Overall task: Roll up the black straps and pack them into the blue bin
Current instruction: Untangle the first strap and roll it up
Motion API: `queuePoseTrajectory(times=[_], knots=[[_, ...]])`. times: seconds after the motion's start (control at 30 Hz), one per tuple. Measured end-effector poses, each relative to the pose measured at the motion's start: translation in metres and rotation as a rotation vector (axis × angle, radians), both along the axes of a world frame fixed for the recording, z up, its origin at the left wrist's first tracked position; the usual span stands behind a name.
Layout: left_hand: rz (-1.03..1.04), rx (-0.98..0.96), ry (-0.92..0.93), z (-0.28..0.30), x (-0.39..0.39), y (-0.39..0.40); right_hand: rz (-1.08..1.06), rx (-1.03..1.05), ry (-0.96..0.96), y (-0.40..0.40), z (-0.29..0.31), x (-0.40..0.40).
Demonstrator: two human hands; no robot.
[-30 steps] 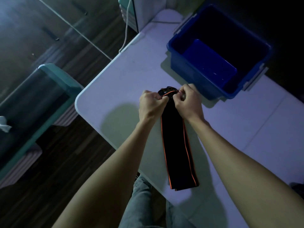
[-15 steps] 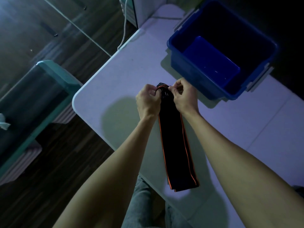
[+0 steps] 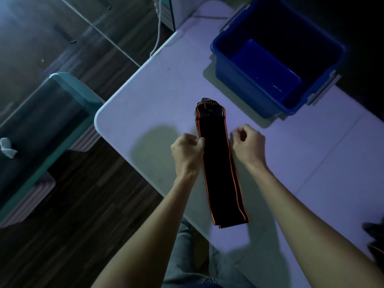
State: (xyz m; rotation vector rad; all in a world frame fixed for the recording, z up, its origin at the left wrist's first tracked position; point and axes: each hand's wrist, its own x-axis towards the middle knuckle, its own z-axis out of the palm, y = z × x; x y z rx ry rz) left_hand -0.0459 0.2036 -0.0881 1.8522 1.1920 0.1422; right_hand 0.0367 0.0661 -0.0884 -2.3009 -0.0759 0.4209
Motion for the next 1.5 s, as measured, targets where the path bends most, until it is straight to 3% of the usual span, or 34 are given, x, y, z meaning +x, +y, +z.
queuePoseTrajectory(times=[0.17,0.33,0.53,0.77,1.07,1.5], knots=[[0.058,-0.053,-0.018,0.007,-0.015,-0.025,0.108,-0.097,0.038,-0.019,0.005,-0.025],[0.115,-0.057,-0.017,0.010,-0.019,-0.029,0.057,-0.024,0.127,-0.030,0.009,-0.029],[0.034,-0.054,0.024,0.011,-0.061,-0.047,0.114,-0.171,0.164,-0.057,0.012,-0.052],[0.003,-0.032,-0.019,0.017,-0.065,-0.066,0.089,-0.032,0.312,-0.073,0.014,-0.063],[-0.036,-0.048,0.094,0.016,-0.116,-0.095,0.188,-0.168,0.319,-0.104,0.020,-0.093],[0.026,-0.045,0.125,0.025,-0.144,-0.130,0.201,-0.110,0.317,-0.130,0.022,-0.124]])
